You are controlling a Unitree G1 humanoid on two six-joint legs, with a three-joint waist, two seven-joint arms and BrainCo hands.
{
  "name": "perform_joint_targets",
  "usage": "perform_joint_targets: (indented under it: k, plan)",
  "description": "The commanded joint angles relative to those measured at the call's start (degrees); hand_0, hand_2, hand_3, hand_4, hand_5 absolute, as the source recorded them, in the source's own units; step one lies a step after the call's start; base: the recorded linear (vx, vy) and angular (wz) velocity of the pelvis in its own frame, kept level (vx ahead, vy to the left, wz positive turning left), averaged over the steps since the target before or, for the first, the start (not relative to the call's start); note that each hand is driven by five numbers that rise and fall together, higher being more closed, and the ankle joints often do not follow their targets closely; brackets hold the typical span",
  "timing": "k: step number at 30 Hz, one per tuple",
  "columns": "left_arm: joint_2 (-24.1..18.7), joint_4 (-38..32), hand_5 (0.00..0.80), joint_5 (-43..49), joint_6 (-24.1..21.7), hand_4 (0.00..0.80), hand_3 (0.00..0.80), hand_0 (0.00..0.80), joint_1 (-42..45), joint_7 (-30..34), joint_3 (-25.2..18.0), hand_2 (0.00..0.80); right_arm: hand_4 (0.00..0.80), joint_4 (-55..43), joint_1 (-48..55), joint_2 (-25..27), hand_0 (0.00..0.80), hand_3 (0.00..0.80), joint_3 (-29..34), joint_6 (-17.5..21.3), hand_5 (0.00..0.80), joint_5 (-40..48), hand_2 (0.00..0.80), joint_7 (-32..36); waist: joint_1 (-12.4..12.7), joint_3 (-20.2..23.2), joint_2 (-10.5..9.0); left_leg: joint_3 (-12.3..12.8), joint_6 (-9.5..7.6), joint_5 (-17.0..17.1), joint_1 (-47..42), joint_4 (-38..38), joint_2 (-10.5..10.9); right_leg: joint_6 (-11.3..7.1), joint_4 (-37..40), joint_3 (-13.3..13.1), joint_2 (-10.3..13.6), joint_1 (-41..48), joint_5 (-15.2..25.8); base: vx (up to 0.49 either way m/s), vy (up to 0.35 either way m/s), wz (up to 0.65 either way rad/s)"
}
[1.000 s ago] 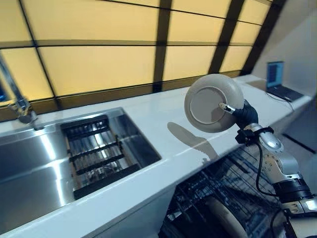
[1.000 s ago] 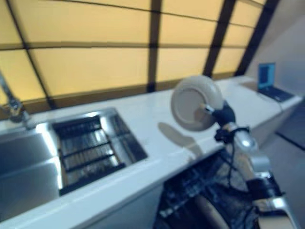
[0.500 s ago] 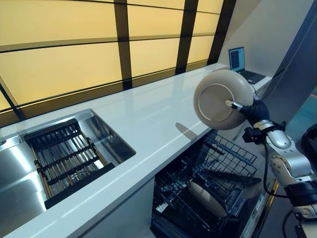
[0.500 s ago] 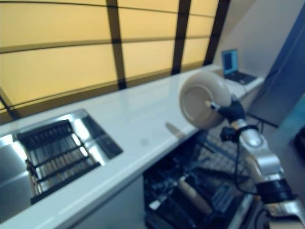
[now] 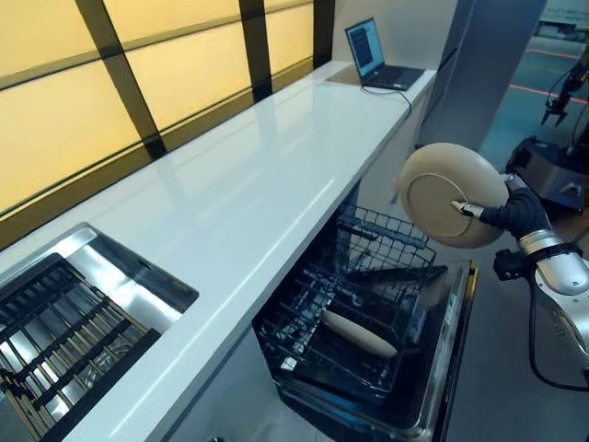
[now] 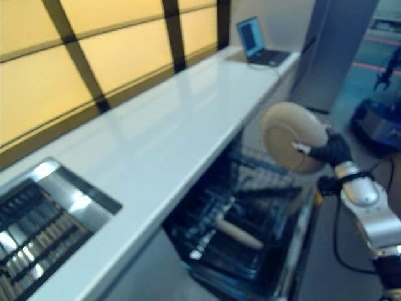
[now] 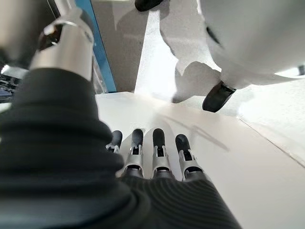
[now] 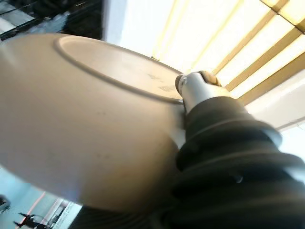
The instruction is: Take plates into dishwasher
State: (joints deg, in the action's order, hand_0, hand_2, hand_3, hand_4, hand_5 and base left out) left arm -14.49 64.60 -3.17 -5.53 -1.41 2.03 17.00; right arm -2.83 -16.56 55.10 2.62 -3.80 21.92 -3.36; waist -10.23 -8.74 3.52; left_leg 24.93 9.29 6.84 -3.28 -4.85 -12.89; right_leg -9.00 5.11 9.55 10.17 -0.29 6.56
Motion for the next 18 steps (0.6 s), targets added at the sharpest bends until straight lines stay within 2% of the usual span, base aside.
perform_joint_targets:
  k: [1, 7, 13, 18]
  plan:
    - [-4.3, 1.8, 0.0, -0.9, -1.4, 0.0, 0.0, 0.0, -3.3, -1.9, -0.6, 0.0, 0.8, -3.2, -1.1, -0.3, 0.8, 0.8, 4.8, 4.3, 0.8, -2.6, 0.8, -0.6, 0.2, -0.6, -4.65, -0.3, -1.43, -0.3, 2.5, 0.8, 0.2, 2.18, -1.8, 0.7, -1.7, 1.5, -4.0, 0.0, 0.0, 0.0]
    - [-4.4, 1.4, 0.0, -0.7, -0.6, 0.0, 0.0, 0.0, -3.5, -2.0, -1.1, 0.0, 0.8, -1.9, 2.0, -2.2, 0.8, 0.8, 5.5, 4.4, 0.8, -6.7, 0.8, -0.1, 0.2, -1.3, -4.34, -0.6, -1.39, -0.2, 2.8, 0.6, 0.2, 2.18, -2.1, 1.0, -1.6, 1.3, -4.1, -0.006, 0.001, 0.0]
    - [-4.5, 0.7, 0.0, -0.3, -0.3, 0.0, 0.0, 0.0, -4.4, -1.9, -0.5, 0.0, 0.8, 1.1, 0.7, -2.7, 0.8, 0.8, 2.2, 4.6, 0.8, -15.1, 0.8, -0.1, 0.9, -2.5, -3.77, -1.6, -1.49, -0.2, 3.4, 0.4, 0.8, 2.06, -2.2, 1.3, -1.4, 0.6, -4.0, -0.015, 0.002, 0.01]
    - [-4.4, -0.4, 0.0, 0.0, 0.0, 0.0, 0.0, 0.0, -5.1, -2.0, 0.5, 0.0, 0.8, 4.1, -3.3, -3.3, 0.8, 0.8, -2.8, 2.6, 0.8, -20.9, 0.8, -0.7, 2.1, -3.7, -3.32, -2.8, -1.66, -0.2, 4.2, 0.4, 1.4, 2.05, -2.9, 1.9, -1.0, -0.1, -4.2, -0.007, -0.001, 0.01]
